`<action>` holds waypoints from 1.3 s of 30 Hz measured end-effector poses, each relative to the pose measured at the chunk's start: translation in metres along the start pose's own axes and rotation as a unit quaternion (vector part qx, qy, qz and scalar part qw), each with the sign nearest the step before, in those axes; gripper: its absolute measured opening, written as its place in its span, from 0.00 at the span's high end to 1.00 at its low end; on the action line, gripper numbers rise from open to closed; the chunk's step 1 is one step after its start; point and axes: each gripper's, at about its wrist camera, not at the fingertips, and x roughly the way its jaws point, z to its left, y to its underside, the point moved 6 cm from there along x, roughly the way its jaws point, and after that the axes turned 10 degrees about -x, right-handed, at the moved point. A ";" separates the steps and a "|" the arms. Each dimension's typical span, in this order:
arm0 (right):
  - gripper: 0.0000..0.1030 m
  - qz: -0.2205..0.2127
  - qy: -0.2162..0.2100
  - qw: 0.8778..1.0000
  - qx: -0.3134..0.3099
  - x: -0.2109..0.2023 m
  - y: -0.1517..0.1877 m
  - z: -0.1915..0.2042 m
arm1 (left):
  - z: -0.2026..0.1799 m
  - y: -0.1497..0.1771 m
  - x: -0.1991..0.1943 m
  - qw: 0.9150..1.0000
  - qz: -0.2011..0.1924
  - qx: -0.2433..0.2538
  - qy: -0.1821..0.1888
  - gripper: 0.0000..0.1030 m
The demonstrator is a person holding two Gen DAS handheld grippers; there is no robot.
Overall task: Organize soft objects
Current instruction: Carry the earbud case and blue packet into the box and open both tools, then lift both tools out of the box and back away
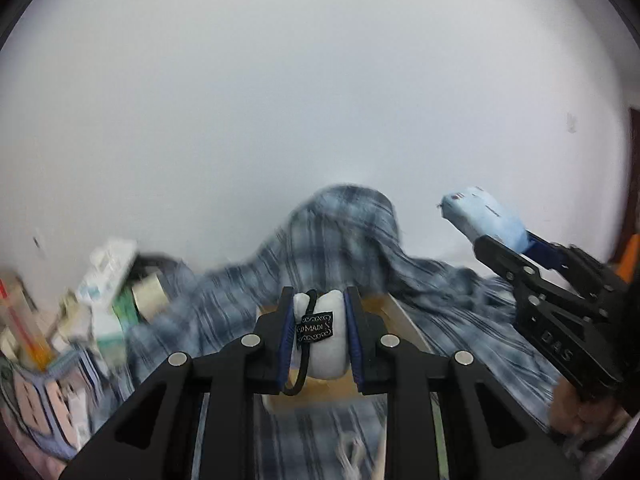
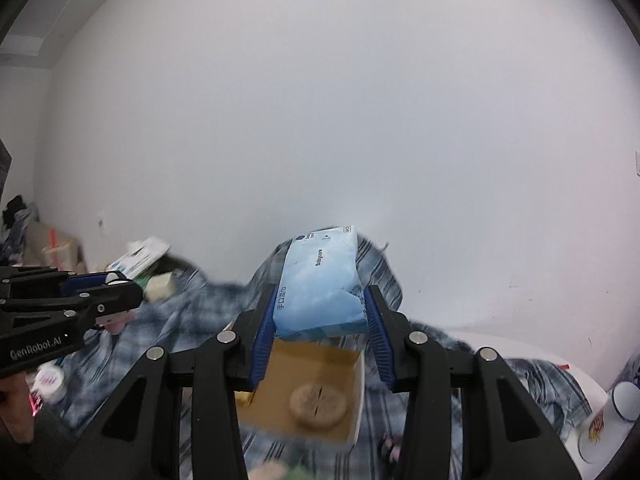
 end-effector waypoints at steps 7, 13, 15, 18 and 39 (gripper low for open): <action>0.60 0.035 -0.006 0.998 0.045 0.070 0.007 -0.014 | -0.009 -0.004 0.084 1.000 0.020 0.003 0.009 0.76; 0.60 0.067 -0.020 0.997 0.028 0.110 0.048 -0.005 | 0.010 0.032 0.134 0.998 0.066 -0.016 0.004 0.76; 0.60 0.087 -0.028 0.996 0.025 0.122 0.064 -0.001 | 0.019 0.046 0.148 0.995 0.094 -0.026 0.005 0.76; 0.60 0.112 -0.037 0.993 0.029 0.139 0.080 0.000 | 0.023 0.062 0.160 0.993 0.117 -0.020 0.009 0.76; 0.23 0.179 -0.056 0.980 0.070 0.163 0.115 -0.016 | 0.045 0.052 0.157 0.993 0.101 -0.050 -0.021 0.13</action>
